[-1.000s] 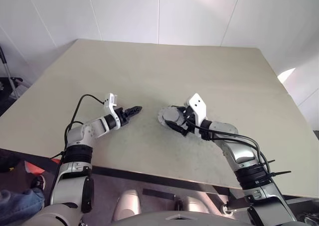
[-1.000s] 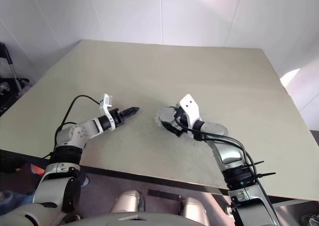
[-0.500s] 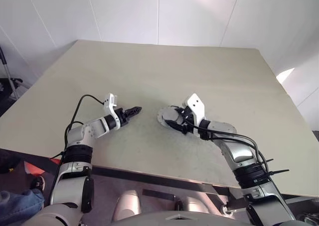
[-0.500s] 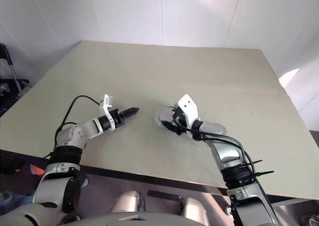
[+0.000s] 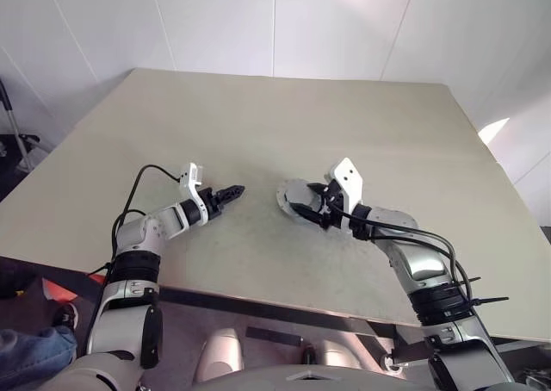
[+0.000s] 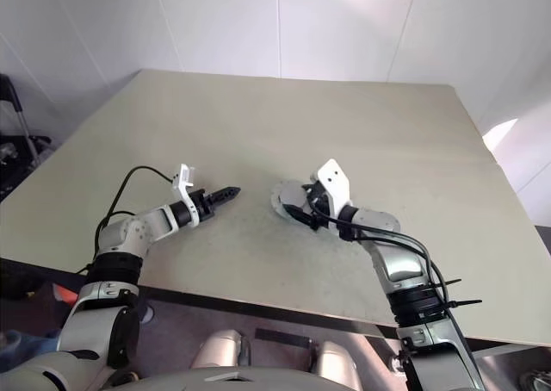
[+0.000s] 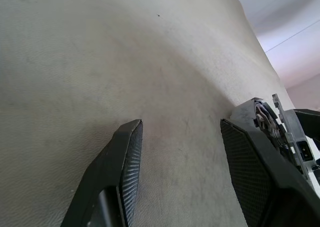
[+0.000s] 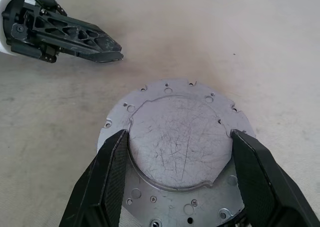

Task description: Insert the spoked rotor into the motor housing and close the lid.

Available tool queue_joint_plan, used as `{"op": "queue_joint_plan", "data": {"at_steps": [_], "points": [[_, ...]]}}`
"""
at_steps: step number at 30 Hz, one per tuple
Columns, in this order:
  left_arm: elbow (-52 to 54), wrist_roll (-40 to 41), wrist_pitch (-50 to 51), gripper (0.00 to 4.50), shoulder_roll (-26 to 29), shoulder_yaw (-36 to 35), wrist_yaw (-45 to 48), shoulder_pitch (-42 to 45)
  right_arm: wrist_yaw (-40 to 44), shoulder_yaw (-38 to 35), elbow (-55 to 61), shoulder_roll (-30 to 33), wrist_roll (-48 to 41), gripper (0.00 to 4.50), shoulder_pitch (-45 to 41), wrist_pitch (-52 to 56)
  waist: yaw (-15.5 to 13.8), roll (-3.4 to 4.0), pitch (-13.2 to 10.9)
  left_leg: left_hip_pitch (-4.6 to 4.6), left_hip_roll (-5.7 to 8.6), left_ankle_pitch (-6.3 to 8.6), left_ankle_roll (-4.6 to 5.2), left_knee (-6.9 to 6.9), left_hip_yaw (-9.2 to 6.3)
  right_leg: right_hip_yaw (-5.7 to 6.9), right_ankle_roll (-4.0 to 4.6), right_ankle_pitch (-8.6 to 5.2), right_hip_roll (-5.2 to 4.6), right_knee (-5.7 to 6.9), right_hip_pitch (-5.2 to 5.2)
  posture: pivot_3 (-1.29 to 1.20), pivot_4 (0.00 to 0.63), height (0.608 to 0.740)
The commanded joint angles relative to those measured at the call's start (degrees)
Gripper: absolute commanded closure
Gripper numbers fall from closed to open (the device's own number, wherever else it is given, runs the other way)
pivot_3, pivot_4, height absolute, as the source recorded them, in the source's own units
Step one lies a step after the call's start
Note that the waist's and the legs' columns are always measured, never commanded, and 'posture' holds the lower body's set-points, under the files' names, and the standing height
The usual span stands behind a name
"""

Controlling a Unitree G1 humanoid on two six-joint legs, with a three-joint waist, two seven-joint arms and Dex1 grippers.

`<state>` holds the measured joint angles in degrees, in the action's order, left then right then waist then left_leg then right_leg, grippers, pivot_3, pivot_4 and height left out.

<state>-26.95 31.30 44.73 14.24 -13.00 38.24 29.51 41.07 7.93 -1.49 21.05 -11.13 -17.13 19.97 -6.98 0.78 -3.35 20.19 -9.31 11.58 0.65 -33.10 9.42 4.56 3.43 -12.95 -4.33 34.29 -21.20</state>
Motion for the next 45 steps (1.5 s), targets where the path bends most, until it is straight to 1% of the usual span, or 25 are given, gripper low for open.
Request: {"op": "queue_joint_plan", "data": {"at_steps": [1, 15, 26, 30, 35, 45], "points": [[0.8, 0.2, -1.0, 1.88, 0.1, 0.0, 0.5, 0.9, -0.8, -1.0, 1.6, 0.6, 0.6, 1.41, -1.1, -1.5, 0.0, 0.00, 0.0, 0.00, 0.00, 0.00, 0.00, 0.00, 0.00, 0.00, 0.00, 0.00, 0.00, 0.00, 0.00, 0.00, 0.000, 0.740], [1.6, 0.4, -0.7, 1.88, -0.1, -0.1, 0.2, 0.3, -1.7, 0.0, -1.4, 0.7, 3.0, 1.41, -1.2, -1.0, 0.0, -0.01, 0.0, -0.01, 0.00, 0.00, 0.00, 0.00, 0.00, 0.00, 0.00, 0.00, 0.00, 0.00, 0.01, 0.00, 0.000, 0.740], [1.8, 0.2, -0.7, 1.88, -0.3, 0.1, 0.2, -0.3, -4.0, -0.5, -3.7, -0.1, 3.4, 1.41, -2.2, -0.5, 0.0, -0.01, 0.0, -0.12, 0.00, 0.00, -0.01, 0.00, 0.01, 0.00, -0.03, -0.01, 0.00, 0.01, 0.07, 0.00, 0.000, 0.740], [1.6, 0.2, -0.6, 1.88, -0.2, 0.1, 0.2, -0.2, -3.1, -0.1, -3.3, 0.3, 3.2, 1.41, -1.5, -0.2, 0.0, -0.01, 0.0, -0.14, 0.00, -0.01, -0.02, 0.00, 0.01, 0.00, -0.24, -0.14, 0.00, 0.02, 0.09, 0.00, 0.000, 0.740], [1.4, 0.2, -0.7, 1.88, -0.3, 0.1, 0.2, 0.0, -1.1, 2.2, -3.9, 2.1, 4.3, 1.41, 0.3, 1.3, 0.0, -0.02, 0.0, -0.14, 0.00, 0.00, -0.01, 0.00, 0.00, -0.01, -0.12, -0.07, 0.00, 0.01, 0.11, 0.00, 0.000, 0.740], [1.7, 0.2, -0.4, 1.88, -0.4, 0.3, 0.1, 0.0, -1.8, 4.2, -6.5, 3.4, 5.7, 1.41, 0.8, 1.5, -0.1, -0.24, 0.1, -0.20, 0.00, 0.05, 0.07, 0.01, 0.00, 0.00, -0.04, -0.02, 0.00, -0.10, 0.23, 0.00, 0.000, 0.740]]}}
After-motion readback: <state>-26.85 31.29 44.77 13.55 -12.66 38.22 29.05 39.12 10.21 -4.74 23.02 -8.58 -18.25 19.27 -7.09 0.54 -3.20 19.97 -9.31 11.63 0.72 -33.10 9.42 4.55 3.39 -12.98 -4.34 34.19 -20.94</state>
